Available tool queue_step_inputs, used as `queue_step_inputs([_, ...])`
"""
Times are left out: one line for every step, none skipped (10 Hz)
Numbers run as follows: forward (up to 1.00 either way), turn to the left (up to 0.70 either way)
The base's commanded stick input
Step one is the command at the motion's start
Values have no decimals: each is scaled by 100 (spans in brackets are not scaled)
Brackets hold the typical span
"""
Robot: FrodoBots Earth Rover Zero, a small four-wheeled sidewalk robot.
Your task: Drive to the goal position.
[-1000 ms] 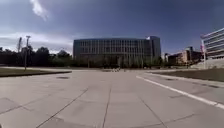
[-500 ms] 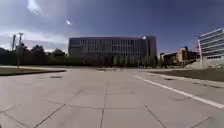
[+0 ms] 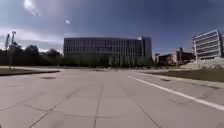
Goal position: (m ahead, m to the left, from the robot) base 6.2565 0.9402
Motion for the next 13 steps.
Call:
queue_step_inputs([50, 0])
queue_step_inputs([50, 0])
queue_step_inputs([50, 0])
queue_step_inputs([50, 0])
queue_step_inputs([50, 0])
queue_step_inputs([50, 0])
queue_step_inputs([50, 0])
queue_step_inputs([50, 0])
queue_step_inputs([50, 0])
queue_step_inputs([50, 0])
queue_step_inputs([50, 0])
queue_step_inputs([50, 0])
queue_step_inputs([50, 0])
